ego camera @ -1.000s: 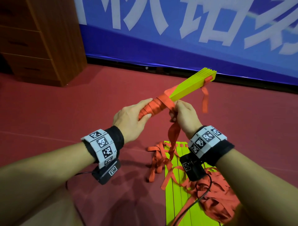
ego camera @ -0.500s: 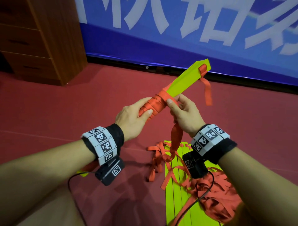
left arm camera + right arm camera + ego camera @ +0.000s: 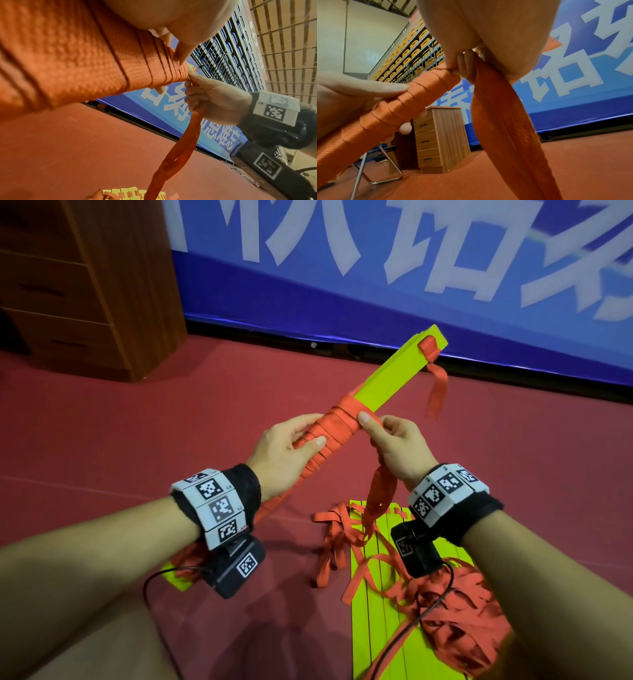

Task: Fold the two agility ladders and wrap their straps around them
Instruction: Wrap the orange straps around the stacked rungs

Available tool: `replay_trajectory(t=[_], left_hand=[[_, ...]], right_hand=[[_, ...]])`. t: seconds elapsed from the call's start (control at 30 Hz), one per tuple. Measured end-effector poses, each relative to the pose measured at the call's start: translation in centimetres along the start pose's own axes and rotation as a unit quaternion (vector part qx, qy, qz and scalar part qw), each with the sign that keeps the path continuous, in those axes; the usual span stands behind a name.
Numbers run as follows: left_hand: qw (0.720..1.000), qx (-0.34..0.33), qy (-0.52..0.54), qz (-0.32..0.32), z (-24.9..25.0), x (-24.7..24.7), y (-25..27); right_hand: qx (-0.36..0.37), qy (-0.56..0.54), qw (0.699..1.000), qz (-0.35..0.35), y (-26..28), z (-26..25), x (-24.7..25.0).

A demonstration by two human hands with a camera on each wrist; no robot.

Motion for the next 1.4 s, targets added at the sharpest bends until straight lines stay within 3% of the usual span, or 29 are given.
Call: replay_trajectory(t=[0.13,0.27,0.4,0.53,0.73,0.87,1.03,1.23,1.4], left_hand=[[0.997,0.04,0.06,-0.041,-0.7,-0.5,-0.1],[0.994,0.07,0.055,-0.066,-0.9,-0.8,-0.1],[0.991,0.065,-0.098,-0.068,0.1,-1.3,0.0],[0.951,0.04,-0.305,-0.029,0.3,-1.4,-0.2],[0.909,0.022,-0.415,0.031,1.2,-1.5,-0.3],[0.906,-0.014,-0.418,0.063,1.7,-1.1,-0.3],[0.907,-0.045,-0.409,0.094,1.8,-0.1,0.1],[0.896,-0.045,-0.434,0.085,1.6,0.1,0.1],[0.907,-0.031,-0.412,0.082,1.6,0.5,0.0]], right_hand=[[-0.022,-0.054,0.997,-0.048,0.2,0.5,-0.9],[-0.074,-0.117,0.989,-0.048,0.8,1.1,-1.3],[-0.102,-0.175,0.979,0.003,1.1,1.3,-1.4],[-0.121,-0.199,0.971,0.044,0.9,2.1,-1.6],[-0.161,-0.192,0.961,0.12,1.1,3.0,-1.1],[-0.114,-0.197,0.97,0.09,0.8,1.7,-1.4],[-0.057,-0.108,0.992,0.036,1.0,-0.1,-1.1],[0.028,-0.086,0.996,0.006,0.9,-0.8,-0.8],[0.065,-0.074,0.995,-0.031,1.4,-1.5,-1.2]])
Point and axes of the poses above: each hand's wrist, its own y-axis away from the middle knuckle, its own x-axis out of the back of the hand, z = x × y, the point moved 8 cm from there along -y, towards the middle knuckle, and after that the axes turned 11 degrees about -z, right-handed, at the moved point
